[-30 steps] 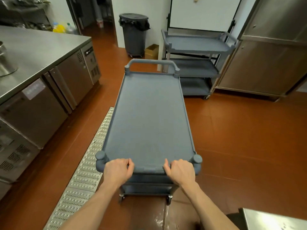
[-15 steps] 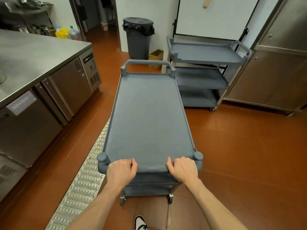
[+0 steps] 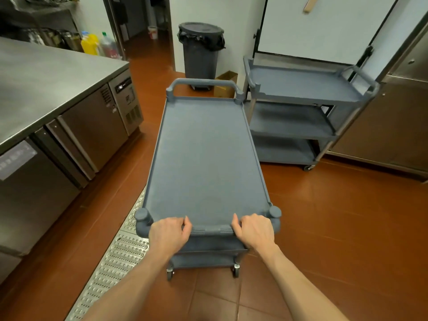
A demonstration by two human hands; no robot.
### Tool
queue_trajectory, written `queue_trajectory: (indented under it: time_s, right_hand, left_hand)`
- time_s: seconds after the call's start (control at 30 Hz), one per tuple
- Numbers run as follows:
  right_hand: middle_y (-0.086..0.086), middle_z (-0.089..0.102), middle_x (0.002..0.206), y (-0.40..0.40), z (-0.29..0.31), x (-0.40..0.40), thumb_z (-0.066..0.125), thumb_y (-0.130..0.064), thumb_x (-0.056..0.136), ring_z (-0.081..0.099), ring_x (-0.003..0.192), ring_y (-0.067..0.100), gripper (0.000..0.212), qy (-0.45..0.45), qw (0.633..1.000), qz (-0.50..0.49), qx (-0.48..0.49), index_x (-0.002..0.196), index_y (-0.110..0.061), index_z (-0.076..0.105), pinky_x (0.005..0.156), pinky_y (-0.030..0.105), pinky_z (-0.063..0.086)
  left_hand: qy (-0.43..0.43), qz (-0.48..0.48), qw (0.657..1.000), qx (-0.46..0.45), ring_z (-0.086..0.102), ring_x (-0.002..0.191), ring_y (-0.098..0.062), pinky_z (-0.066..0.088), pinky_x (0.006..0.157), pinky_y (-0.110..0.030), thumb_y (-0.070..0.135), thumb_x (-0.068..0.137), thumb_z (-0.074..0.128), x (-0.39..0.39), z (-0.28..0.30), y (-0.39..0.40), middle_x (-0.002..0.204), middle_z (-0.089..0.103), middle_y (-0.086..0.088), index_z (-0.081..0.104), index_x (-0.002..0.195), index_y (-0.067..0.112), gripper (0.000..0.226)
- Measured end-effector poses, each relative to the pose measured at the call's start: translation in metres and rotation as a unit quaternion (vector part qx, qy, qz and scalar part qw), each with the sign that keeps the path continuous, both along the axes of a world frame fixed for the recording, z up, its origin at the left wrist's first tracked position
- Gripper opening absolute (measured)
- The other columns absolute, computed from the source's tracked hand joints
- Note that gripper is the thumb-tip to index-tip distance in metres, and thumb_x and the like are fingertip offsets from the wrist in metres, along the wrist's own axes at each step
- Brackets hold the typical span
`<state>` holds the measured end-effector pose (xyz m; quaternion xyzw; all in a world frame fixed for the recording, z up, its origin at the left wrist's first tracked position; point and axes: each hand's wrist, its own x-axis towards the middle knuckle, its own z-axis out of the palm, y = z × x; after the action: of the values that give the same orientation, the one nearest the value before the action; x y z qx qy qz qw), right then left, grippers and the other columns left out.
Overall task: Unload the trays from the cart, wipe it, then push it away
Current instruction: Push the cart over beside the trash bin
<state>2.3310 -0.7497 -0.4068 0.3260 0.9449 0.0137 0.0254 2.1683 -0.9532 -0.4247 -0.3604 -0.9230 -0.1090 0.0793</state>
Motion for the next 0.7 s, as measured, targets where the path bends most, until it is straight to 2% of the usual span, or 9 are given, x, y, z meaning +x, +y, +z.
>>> queue_trajectory:
  time_s: [0.2,0.3,0.43,0.53,0.57,0.63,0.7]
  right_hand:
    - [0.008,0.069,0.060,0.061,-0.007,-0.065,0.014,-0.057,0.095,0.069,0.058,0.031,0.076,0.022,1.000,0.009,0.007,0.060,-0.014,0.065,0.048,0.029,0.034]
    - [0.009,0.065,0.053,0.094,-0.010,-0.098,0.023,-0.055,0.095,0.066,0.050,0.032,0.072,0.026,1.000,0.010,0.009,0.054,-0.013,0.063,0.045,0.028,0.031]
    - [0.004,0.053,0.039,0.143,-0.008,-0.143,0.034,-0.052,0.095,0.055,0.034,0.025,0.065,0.042,0.999,0.024,0.001,0.042,-0.015,0.044,0.041,0.021,0.013]
    - [0.003,0.050,0.036,0.180,-0.007,-0.174,0.036,-0.052,0.095,0.052,0.031,0.021,0.065,0.046,0.998,0.040,0.014,0.041,-0.016,0.042,0.042,0.019,0.005]
    - [0.002,0.050,0.037,0.192,-0.008,-0.185,0.034,-0.053,0.096,0.052,0.032,0.020,0.066,0.041,0.998,0.044,0.010,0.041,-0.017,0.044,0.040,0.019,0.008]
    - [0.002,0.055,0.042,0.217,-0.009,-0.208,0.027,-0.055,0.098,0.058,0.039,0.021,0.070,0.027,0.998,0.056,0.002,0.046,-0.016,0.052,0.038,0.021,0.023]
    - [0.004,0.061,0.048,0.239,-0.009,-0.230,0.023,-0.056,0.098,0.062,0.045,0.024,0.071,0.023,0.998,0.064,0.001,0.050,-0.015,0.055,0.041,0.025,0.034]
  left_hand:
    - [0.011,0.010,1.000,-0.001,0.061,0.039,-0.033,0.043,0.042,-0.028,0.040,0.093,0.039,-0.061,-0.002,0.056,0.045,0.060,-0.005,0.061,0.048,0.013,0.057]
    - [0.006,0.017,1.000,-0.003,0.061,0.040,-0.032,0.040,0.041,-0.027,0.040,0.093,0.038,-0.091,-0.002,0.088,0.044,0.059,-0.002,0.060,0.047,0.014,0.057]
    - [-0.014,0.032,0.999,-0.018,0.064,0.046,-0.028,0.044,0.044,-0.029,0.044,0.095,0.035,-0.132,-0.001,0.133,0.049,0.063,0.000,0.062,0.051,0.015,0.059]
    - [-0.015,0.045,0.999,-0.022,0.066,0.050,-0.029,0.047,0.046,-0.031,0.046,0.095,0.034,-0.158,-0.002,0.165,0.052,0.065,-0.001,0.064,0.053,0.015,0.059]
    - [-0.015,0.050,0.998,-0.023,0.066,0.050,-0.029,0.047,0.046,-0.031,0.046,0.095,0.034,-0.168,-0.002,0.176,0.052,0.065,-0.001,0.064,0.053,0.016,0.059]
    - [-0.010,0.057,0.998,-0.021,0.066,0.048,-0.028,0.045,0.044,-0.029,0.046,0.093,0.037,-0.187,-0.003,0.198,0.051,0.065,-0.001,0.064,0.052,0.016,0.058]
    - [-0.007,0.064,0.998,-0.023,0.066,0.048,-0.029,0.043,0.044,-0.029,0.045,0.093,0.038,-0.206,-0.002,0.217,0.051,0.065,-0.001,0.065,0.052,0.016,0.057]
